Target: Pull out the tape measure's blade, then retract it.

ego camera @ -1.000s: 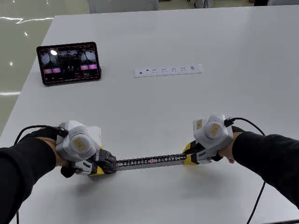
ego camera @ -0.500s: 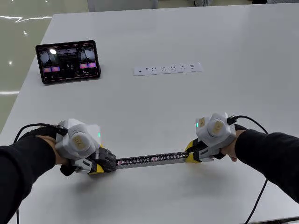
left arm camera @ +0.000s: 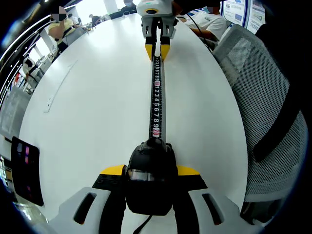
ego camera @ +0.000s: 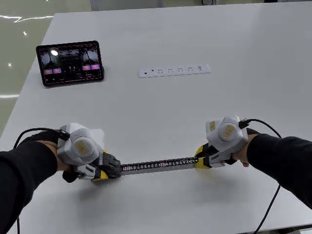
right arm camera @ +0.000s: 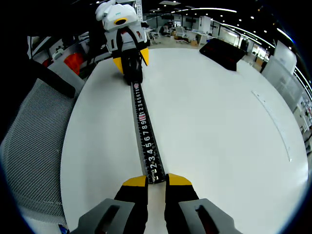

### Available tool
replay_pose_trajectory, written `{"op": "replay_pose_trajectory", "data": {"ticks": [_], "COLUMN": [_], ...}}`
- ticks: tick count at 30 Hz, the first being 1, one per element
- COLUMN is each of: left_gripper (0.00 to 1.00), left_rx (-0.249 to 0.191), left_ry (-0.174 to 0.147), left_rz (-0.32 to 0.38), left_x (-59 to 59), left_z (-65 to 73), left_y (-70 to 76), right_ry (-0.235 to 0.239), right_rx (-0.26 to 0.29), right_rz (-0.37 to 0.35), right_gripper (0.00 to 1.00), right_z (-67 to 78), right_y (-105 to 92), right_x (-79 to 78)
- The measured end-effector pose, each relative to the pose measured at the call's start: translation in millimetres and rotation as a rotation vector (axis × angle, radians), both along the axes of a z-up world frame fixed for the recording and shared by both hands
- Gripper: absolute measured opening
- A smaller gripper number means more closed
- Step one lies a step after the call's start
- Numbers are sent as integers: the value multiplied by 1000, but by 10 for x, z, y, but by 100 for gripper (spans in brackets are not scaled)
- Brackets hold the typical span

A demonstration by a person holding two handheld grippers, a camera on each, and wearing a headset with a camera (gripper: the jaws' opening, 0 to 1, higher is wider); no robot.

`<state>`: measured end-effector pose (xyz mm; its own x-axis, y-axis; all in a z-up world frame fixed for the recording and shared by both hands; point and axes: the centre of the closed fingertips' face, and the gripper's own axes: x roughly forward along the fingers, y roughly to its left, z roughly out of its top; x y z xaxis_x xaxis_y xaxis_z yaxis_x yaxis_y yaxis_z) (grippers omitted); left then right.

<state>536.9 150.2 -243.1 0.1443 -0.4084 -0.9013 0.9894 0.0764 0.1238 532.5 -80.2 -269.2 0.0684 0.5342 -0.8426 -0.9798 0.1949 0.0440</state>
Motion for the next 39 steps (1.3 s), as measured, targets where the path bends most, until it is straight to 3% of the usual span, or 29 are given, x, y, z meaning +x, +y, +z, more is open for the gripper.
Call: {"op": "replay_pose_trajectory", "data": {"ticks": [39], "left_gripper": [32], "left_rx": [1], "left_ry": [-2], "left_rz": [-1], "left_x": [0], "left_z": [-1], "left_y": [-1], "right_ry": [6], "right_rx": [-7], "right_rz": [-29], "right_gripper": [8], "right_z": [5], "right_y": [-202], "right_x": [-10]}}
